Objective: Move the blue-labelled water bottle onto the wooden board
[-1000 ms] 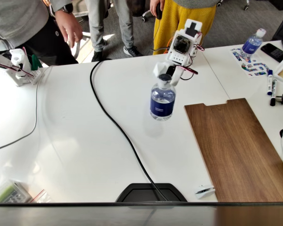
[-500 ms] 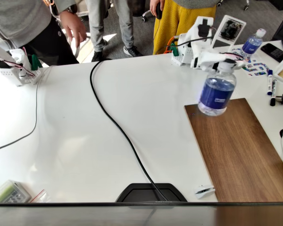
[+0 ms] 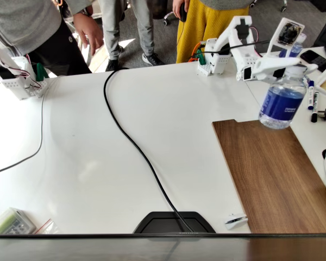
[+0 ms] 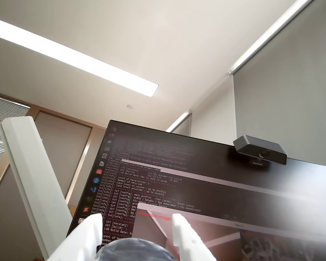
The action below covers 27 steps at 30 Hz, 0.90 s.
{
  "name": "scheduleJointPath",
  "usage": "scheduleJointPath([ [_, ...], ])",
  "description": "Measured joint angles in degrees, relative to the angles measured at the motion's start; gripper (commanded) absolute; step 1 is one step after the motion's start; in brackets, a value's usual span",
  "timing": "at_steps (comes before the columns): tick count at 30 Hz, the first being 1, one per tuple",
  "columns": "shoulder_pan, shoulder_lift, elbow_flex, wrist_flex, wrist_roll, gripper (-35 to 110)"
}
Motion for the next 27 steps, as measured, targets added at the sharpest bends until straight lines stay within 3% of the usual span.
scheduleJointPath([
  [10,-2.46,7.65,7.12,2.11,-0.35,0],
  [20,-1.14,8.35,9.4,13.62,-1.14,0],
  [27,-1.32,8.35,14.94,10.11,0.0,0],
])
